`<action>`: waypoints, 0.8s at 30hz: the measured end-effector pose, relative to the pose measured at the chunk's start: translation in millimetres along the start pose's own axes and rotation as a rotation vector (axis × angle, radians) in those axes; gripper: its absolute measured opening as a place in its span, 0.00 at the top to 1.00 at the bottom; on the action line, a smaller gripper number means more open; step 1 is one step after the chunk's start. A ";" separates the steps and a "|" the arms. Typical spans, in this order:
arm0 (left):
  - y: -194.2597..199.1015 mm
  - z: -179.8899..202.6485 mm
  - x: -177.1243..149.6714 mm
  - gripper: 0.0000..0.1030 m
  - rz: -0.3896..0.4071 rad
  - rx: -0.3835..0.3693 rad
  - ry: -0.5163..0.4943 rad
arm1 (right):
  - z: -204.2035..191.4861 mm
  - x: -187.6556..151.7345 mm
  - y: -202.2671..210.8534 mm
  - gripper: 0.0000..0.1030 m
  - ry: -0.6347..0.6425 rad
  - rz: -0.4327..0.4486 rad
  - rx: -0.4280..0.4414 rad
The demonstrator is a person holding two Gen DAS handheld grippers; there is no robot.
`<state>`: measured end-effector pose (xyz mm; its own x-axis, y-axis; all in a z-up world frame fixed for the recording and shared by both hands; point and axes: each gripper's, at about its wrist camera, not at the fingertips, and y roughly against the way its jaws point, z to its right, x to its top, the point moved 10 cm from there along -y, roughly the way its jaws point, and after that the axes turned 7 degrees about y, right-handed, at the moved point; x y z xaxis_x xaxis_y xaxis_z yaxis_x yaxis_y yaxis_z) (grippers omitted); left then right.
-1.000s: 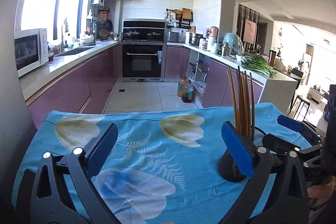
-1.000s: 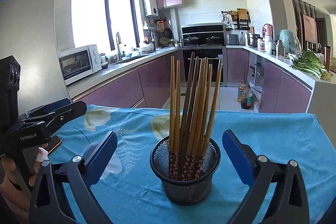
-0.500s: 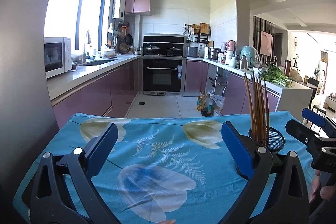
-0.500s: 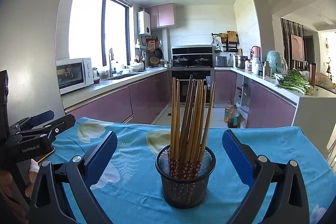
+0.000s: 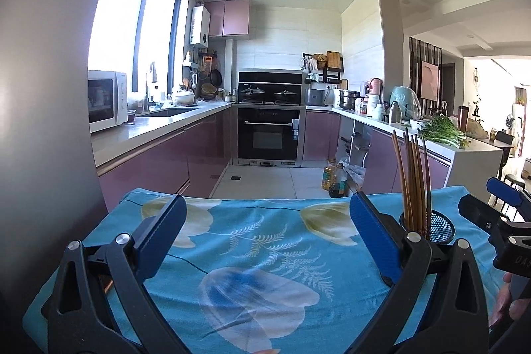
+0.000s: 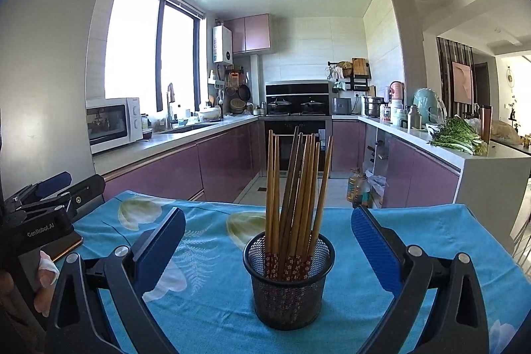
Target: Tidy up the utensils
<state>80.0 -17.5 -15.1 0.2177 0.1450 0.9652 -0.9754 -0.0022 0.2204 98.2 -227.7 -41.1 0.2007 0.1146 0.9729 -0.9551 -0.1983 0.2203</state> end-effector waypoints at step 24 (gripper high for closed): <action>9.2 -3.4 4.0 0.06 0.028 0.025 -0.004 | -3.3 3.5 5.0 0.06 -0.001 0.027 -0.017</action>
<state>71.8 -13.6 -9.7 0.1907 0.1409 0.9715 -0.9800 -0.0309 0.1968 93.4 -225.1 -36.9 0.1751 0.1084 0.9786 -0.9636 -0.1851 0.1930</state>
